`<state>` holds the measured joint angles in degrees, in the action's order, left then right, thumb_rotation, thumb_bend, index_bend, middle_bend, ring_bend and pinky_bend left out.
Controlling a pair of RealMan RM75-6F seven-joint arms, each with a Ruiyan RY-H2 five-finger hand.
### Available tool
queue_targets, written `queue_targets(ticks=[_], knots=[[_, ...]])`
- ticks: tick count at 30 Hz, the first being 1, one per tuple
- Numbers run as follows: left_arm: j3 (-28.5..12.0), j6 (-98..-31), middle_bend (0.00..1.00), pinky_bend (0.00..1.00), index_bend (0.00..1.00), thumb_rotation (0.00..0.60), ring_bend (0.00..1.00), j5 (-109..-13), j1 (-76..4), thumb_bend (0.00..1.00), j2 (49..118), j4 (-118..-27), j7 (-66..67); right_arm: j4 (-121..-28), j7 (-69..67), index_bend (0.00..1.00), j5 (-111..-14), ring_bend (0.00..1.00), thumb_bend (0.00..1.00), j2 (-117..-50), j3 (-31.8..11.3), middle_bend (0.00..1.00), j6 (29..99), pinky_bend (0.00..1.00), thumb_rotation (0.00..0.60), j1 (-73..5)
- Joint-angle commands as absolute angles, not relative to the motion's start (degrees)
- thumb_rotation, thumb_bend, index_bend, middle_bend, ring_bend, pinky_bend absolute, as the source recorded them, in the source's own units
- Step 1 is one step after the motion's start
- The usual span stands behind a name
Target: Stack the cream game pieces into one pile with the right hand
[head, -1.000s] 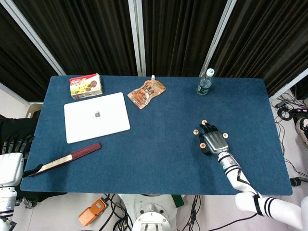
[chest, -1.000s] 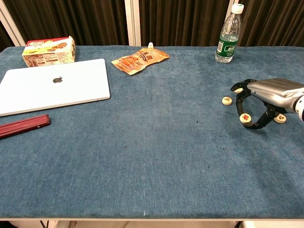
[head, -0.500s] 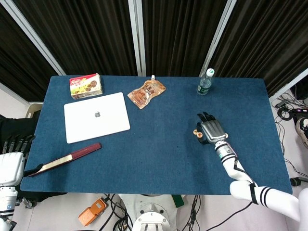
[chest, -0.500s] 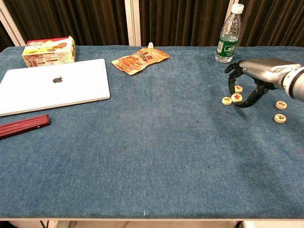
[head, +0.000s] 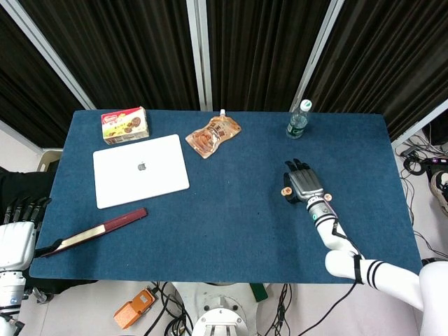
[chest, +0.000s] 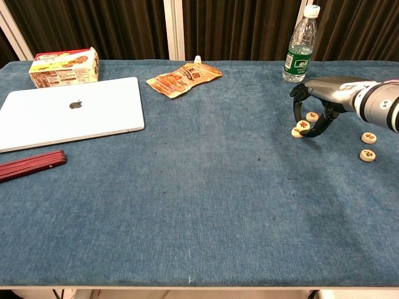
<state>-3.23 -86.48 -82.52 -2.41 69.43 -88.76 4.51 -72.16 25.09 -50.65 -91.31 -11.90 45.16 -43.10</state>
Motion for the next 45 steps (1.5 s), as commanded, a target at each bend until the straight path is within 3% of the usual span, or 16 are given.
queue_targets(ticks=[1, 17, 24, 32, 45], knots=[[-3.3, -86.4, 0.16, 0.03, 0.17, 0.600, 0.09, -82.5, -2.5, 0.00, 69.4, -88.9, 4.6, -71.7, 25.1, 0.54, -50.3, 0.08, 0.44, -91.7, -11.7, 0.16, 45.1, 0.18, 0.600, -43.4], [-3.3, -86.1, 0.16, 0.03, 0.17, 0.600, 0.09, -82.2, -2.6, 0.00, 69.4, -88.8, 4.6, -71.3, 23.9, 0.48, -50.6, 0.08, 0.44, -92.2, -10.5, 0.16, 45.7, 0.18, 0.600, -44.2], [-3.4, -86.1, 0.16, 0.03, 0.17, 0.600, 0.09, -82.0, -2.6, 0.00, 69.4, -88.4, 4.3, -73.6, 23.1, 0.34, -51.8, 0.08, 0.44, -89.5, -10.1, 0.16, 47.9, 0.18, 0.600, -43.1], [-3.5, -85.8, 0.16, 0.03, 0.17, 0.600, 0.09, -82.1, -2.8, 0.00, 69.5, -88.6, 4.5, -72.3, 23.6, 0.42, -49.5, 0.08, 0.44, -86.8, -10.8, 0.16, 47.1, 0.18, 0.600, -43.4], [-3.5, -85.7, 0.16, 0.03, 0.17, 0.600, 0.09, -81.5, -2.8, 0.00, 68.8, -89.9, 5.8, -61.2, 25.1, 0.48, -45.7, 0.08, 0.44, -93.2, -10.6, 0.16, 41.5, 0.18, 0.600, -47.3]])
